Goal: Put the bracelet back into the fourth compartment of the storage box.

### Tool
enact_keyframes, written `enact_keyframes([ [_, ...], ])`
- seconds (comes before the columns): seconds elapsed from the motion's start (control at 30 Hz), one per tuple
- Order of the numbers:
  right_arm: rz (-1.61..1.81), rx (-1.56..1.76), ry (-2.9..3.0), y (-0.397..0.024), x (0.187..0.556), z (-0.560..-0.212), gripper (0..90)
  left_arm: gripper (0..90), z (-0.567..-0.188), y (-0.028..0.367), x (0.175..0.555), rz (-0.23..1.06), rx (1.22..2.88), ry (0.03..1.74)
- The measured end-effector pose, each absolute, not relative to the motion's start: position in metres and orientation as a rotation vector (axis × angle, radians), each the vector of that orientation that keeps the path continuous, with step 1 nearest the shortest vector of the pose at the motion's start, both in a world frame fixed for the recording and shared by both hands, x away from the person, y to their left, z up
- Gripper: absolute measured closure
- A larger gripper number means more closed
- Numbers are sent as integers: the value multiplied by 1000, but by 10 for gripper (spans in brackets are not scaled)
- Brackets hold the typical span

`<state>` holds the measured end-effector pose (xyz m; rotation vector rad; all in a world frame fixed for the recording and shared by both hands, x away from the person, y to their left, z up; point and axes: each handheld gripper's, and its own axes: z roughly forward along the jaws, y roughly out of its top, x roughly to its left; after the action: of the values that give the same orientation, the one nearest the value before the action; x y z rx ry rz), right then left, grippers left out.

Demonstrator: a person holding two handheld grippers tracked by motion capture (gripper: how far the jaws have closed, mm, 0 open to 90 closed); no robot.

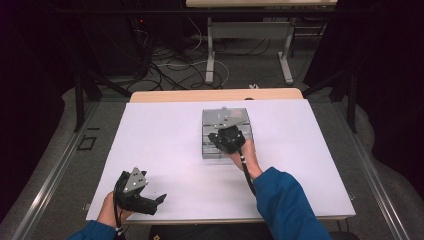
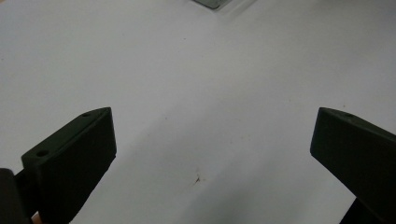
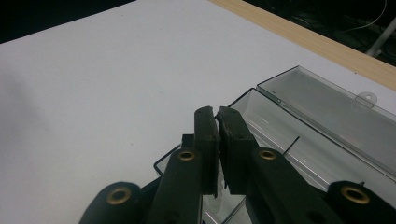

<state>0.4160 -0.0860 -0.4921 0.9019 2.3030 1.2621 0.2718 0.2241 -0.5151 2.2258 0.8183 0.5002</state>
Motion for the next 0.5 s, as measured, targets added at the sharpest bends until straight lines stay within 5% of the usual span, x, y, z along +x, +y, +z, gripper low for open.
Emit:
enact_keyframes([
  [0.5, 1250, 943, 2340, -81, 420, -503, 864, 2, -515, 224, 272, 499, 2224, 819],
])
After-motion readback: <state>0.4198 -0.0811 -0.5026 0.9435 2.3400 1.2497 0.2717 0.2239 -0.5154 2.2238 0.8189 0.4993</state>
